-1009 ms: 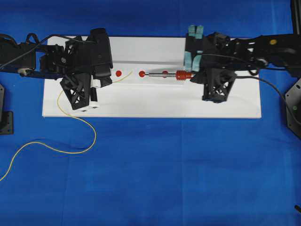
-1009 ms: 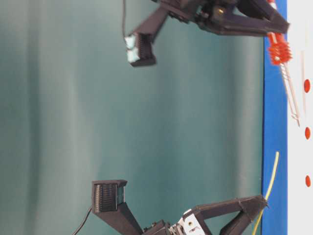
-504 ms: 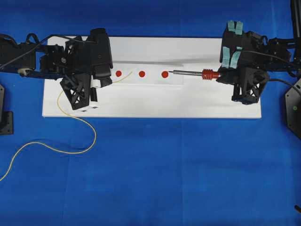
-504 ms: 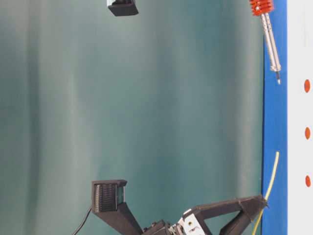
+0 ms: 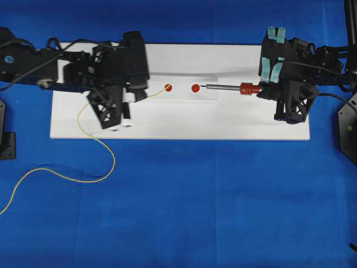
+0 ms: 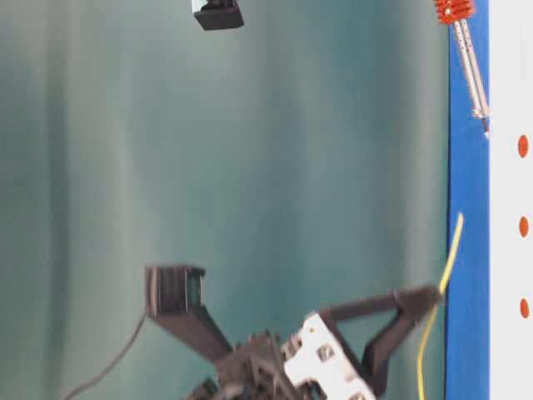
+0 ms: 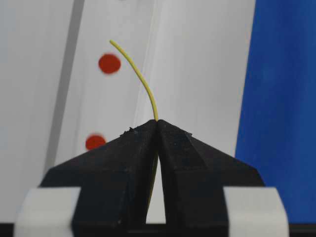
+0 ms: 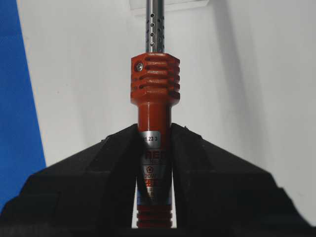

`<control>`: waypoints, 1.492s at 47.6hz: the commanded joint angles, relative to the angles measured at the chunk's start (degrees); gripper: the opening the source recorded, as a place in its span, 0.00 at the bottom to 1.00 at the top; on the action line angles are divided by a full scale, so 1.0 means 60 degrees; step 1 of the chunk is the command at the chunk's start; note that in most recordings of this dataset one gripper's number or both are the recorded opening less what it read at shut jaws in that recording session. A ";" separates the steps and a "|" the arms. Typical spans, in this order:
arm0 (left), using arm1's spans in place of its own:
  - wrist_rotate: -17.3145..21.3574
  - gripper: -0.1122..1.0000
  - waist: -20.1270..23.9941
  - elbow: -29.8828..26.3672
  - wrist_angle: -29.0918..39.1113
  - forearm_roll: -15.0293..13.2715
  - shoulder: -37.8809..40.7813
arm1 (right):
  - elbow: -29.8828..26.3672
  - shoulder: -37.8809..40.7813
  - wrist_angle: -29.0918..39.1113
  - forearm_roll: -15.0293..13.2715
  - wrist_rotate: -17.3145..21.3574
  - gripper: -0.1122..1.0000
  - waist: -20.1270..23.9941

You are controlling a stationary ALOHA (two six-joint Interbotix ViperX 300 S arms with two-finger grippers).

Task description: Touch the tip of the soldering iron to the tip of the solder at the mark.

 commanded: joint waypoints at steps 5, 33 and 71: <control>0.0059 0.12 -0.0073 -0.0937 -0.0088 0.0015 0.0542 | -0.0103 -0.0044 -0.0088 -0.0015 0.0015 0.16 0.0000; 0.0088 0.12 -0.0029 -0.1655 -0.0322 0.0015 0.1992 | 0.0015 0.0000 -0.0278 -0.0029 0.0015 0.16 -0.0015; 0.0073 0.12 0.0073 -0.1436 -0.0498 0.0015 0.2065 | 0.0044 0.0132 -0.0337 -0.0015 0.0015 0.16 -0.0015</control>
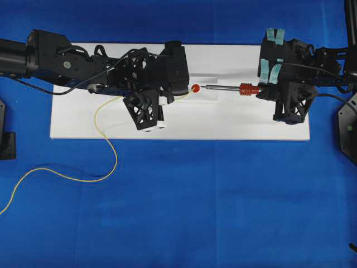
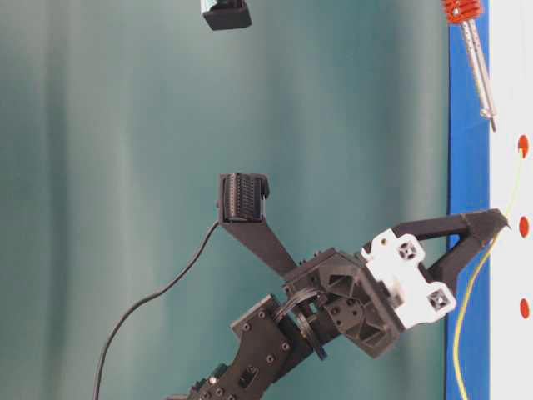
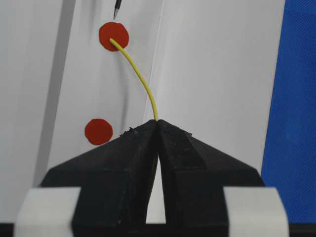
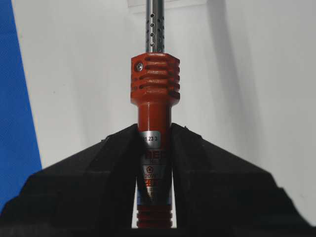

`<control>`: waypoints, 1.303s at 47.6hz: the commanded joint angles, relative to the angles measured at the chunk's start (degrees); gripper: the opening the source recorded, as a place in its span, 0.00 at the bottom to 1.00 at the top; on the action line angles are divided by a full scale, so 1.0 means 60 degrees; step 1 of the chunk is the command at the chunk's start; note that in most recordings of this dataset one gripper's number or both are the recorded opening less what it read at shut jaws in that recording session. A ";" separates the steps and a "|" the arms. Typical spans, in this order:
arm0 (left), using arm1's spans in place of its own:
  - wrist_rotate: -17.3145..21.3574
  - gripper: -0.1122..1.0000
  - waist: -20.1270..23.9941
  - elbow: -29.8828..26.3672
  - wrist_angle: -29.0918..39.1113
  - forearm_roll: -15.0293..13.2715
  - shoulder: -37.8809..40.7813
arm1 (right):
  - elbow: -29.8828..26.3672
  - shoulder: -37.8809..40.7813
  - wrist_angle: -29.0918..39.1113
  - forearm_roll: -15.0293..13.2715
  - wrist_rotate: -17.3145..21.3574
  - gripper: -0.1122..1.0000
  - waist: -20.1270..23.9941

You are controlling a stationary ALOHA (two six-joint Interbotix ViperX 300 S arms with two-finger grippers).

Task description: Touch the tip of the soldering iron to the tip of the solder at the mark.

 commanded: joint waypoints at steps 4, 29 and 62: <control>-0.0015 0.12 0.0015 -0.0117 -0.0059 0.0015 -0.0146 | -0.0073 0.0059 -0.0073 0.0000 0.0015 0.16 -0.0015; -0.0044 0.12 0.0015 -0.0103 -0.0029 0.0015 -0.0161 | -0.0483 0.0938 -0.0073 0.0000 0.0015 0.16 0.0000; -0.0088 0.12 -0.0029 -0.0132 -0.0015 0.0015 -0.0146 | -0.0571 0.1011 0.0000 0.0000 0.0059 0.16 0.0000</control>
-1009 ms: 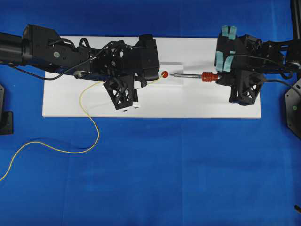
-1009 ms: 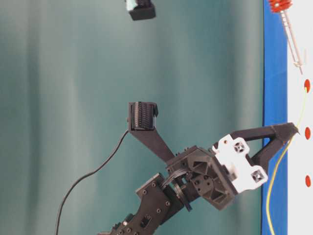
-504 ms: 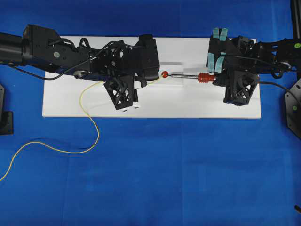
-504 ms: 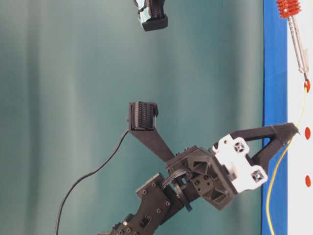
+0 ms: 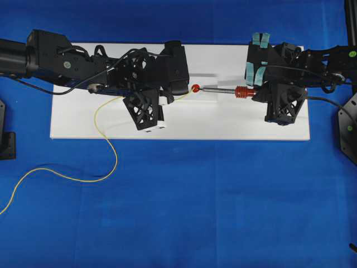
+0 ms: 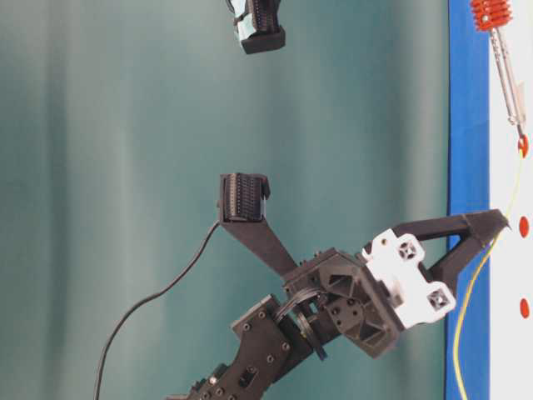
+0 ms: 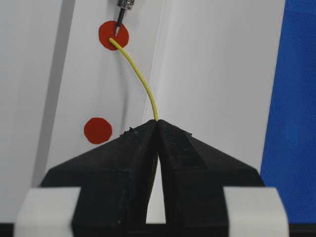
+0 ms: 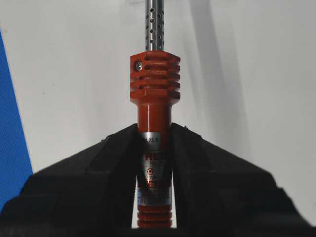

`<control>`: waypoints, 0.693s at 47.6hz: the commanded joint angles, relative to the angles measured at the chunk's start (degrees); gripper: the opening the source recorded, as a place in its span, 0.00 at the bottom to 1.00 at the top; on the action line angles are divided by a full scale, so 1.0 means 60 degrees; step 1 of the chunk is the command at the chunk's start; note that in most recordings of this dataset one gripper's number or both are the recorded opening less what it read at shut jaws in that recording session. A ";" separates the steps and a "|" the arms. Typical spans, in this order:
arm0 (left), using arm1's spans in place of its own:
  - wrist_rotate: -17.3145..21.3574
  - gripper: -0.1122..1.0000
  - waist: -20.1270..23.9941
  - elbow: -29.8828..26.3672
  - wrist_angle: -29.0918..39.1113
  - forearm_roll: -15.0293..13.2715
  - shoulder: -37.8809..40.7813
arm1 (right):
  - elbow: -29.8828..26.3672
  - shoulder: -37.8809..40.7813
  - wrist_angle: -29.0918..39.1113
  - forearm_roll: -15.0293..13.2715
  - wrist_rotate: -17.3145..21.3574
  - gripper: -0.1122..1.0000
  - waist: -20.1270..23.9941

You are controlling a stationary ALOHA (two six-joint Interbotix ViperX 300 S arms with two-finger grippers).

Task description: Touch the tip of the soldering iron to the tip of the solder at the mark.

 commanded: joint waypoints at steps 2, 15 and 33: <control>-0.0015 0.12 -0.0044 -0.0132 -0.0029 0.0029 -0.0146 | -0.0278 -0.0015 -0.0029 -0.0015 0.0000 0.16 0.0000; -0.0029 0.12 -0.0059 -0.0132 -0.0029 0.0029 -0.0146 | -0.0293 0.0015 -0.0015 -0.0015 0.0000 0.16 0.0000; -0.0044 0.12 -0.0073 -0.0146 -0.0015 0.0029 -0.0146 | -0.0293 0.0015 0.0044 -0.0015 0.0015 0.16 0.0000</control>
